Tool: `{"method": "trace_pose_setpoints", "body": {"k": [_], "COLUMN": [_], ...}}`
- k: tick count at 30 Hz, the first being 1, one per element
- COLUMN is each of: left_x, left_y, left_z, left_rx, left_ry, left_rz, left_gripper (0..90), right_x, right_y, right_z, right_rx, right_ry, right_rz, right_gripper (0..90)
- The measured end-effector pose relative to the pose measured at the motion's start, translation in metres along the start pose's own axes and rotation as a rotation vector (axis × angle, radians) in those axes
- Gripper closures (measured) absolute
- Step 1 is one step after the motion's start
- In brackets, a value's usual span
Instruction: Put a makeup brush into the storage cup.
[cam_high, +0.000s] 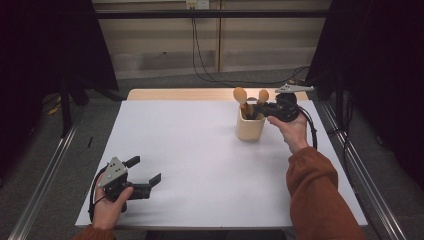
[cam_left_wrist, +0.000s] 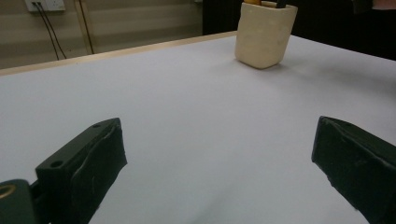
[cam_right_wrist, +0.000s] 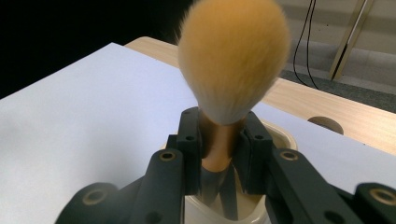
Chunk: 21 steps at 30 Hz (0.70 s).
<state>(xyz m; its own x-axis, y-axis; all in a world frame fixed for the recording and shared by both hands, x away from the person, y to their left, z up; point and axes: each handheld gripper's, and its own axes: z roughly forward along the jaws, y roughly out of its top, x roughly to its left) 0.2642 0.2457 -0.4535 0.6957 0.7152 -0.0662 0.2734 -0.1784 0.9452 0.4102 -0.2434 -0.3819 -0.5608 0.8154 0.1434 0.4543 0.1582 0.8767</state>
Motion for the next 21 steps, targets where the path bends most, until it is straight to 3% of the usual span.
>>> {"method": "trace_pose_setpoints", "body": {"k": [3,21], "left_x": [0.001,0.0], "left_y": [0.0,0.001], "left_z": [0.0,0.002], "left_rx": [0.002,-0.002], "left_ry": [0.002,-0.004], "left_rz": [0.004,0.01], "left_gripper": [2.6,2.6], "right_x": [-0.002,-0.004], "right_y": [-0.002,-0.022], "right_z": [0.003,0.007], "right_rx": [0.009,-0.001], "right_ry": [-0.022,-0.02], "right_rz": [0.007,0.016], "right_gripper": [74.2,73.6]}}
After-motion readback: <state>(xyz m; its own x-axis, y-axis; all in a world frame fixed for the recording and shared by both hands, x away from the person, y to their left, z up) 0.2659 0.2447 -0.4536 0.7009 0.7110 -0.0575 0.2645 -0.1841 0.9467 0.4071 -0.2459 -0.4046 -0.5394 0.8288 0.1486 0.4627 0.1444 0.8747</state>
